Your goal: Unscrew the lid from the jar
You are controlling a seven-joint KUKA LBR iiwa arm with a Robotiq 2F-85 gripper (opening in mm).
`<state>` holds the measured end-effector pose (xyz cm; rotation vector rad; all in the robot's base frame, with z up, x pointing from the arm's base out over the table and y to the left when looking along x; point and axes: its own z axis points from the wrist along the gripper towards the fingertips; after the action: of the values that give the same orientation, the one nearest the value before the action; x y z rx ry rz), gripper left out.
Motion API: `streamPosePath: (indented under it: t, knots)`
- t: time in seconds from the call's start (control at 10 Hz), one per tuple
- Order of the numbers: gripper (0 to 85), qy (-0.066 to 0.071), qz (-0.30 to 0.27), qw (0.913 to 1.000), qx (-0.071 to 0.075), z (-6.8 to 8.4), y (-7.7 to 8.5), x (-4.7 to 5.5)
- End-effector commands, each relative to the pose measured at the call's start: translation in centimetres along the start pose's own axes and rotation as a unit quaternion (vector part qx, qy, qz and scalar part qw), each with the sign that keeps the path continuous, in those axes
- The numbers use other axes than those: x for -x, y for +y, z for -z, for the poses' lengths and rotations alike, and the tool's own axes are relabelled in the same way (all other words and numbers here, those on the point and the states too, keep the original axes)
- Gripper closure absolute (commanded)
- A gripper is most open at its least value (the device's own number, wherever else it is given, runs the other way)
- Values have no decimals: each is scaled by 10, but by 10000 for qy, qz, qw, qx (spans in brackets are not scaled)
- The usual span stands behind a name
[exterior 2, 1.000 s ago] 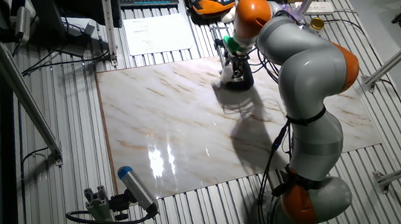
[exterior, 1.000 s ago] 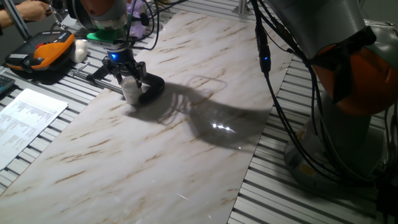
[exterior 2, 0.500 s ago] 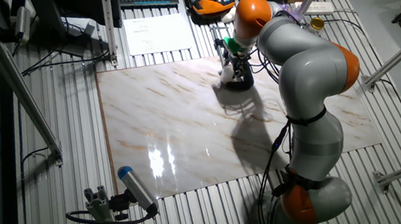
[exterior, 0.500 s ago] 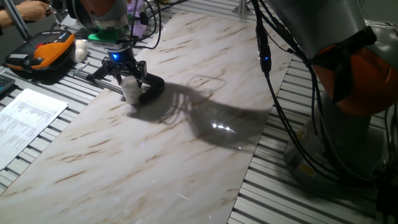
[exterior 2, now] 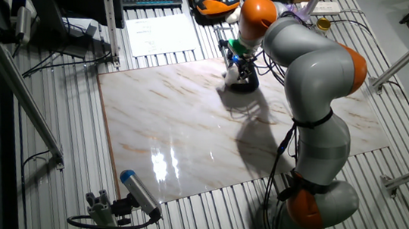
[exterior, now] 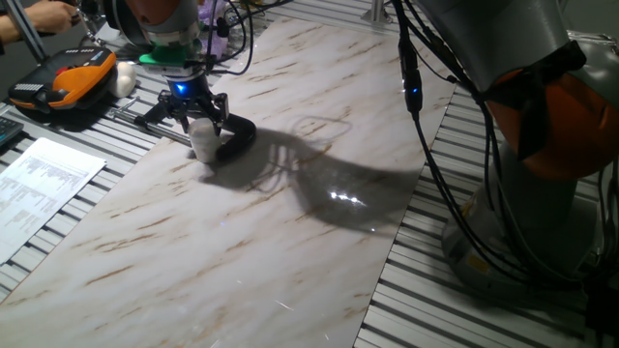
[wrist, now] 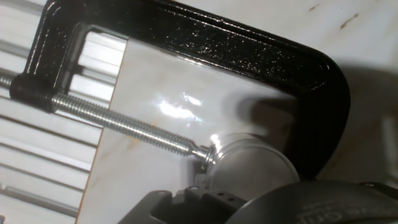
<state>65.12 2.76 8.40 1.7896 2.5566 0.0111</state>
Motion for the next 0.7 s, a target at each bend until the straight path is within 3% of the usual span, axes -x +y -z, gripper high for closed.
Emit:
streamPosePath:
  t: [0.0,0.6]
  knots:
    - [510,10,36,10000,13,-1,0,0]
    - [510,-23,435,9991,4,-1,0,-1]
